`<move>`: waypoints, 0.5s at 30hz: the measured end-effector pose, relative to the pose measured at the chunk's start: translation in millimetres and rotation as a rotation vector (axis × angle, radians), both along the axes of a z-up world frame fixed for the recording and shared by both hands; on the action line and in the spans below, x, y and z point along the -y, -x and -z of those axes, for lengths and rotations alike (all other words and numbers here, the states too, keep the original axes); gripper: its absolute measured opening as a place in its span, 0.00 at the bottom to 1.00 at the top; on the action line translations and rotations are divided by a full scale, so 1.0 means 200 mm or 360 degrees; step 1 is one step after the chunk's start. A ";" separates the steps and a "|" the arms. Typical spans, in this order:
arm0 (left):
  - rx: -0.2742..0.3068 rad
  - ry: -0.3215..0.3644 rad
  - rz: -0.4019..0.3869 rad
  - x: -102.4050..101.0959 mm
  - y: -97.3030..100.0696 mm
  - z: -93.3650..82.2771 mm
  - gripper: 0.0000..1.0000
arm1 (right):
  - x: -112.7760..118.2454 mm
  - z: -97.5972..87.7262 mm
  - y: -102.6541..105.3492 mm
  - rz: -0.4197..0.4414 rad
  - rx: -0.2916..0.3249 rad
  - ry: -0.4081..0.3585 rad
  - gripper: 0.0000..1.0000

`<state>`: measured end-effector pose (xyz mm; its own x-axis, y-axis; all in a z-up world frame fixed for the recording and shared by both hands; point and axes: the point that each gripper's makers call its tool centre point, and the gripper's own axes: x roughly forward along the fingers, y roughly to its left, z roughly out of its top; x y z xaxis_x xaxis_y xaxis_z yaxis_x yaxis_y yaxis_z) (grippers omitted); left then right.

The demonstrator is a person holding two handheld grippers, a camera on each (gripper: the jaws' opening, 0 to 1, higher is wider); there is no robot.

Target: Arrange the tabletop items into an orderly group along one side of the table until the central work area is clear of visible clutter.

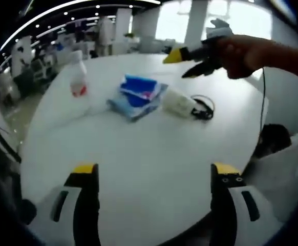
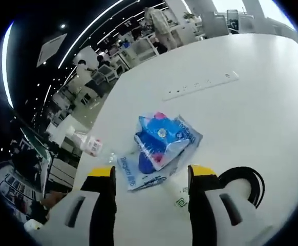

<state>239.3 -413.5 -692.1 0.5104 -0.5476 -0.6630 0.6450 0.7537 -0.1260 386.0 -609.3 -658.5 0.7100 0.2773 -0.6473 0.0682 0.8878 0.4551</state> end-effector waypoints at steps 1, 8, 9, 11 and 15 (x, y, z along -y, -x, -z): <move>0.0002 -0.0003 0.0001 0.00 0.00 0.00 0.87 | 0.00 0.01 -0.01 0.0003 -0.0005 0.0000 0.56; -0.0006 -0.0028 0.0042 0.01 0.02 0.01 0.87 | 0.02 0.10 -0.12 -0.0017 -0.0039 0.0074 0.56; -0.0003 -0.0033 0.0050 0.01 0.03 0.02 0.87 | 0.01 0.11 -0.14 -0.0028 -0.0048 0.0083 0.56; 0.0003 -0.0047 0.0062 0.01 0.03 0.02 0.87 | 0.00 0.14 -0.16 -0.0048 -0.0061 0.0107 0.56; 0.0016 -0.0060 0.0069 0.01 0.03 0.02 0.87 | -0.03 0.19 -0.19 -0.0090 -0.0077 0.0152 0.56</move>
<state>233.9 -414.9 -695.2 0.4933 -0.5441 -0.6787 0.6784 0.7290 -0.0914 424.1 -602.5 -696.1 0.6621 0.2514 -0.7060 0.0368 0.9300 0.3656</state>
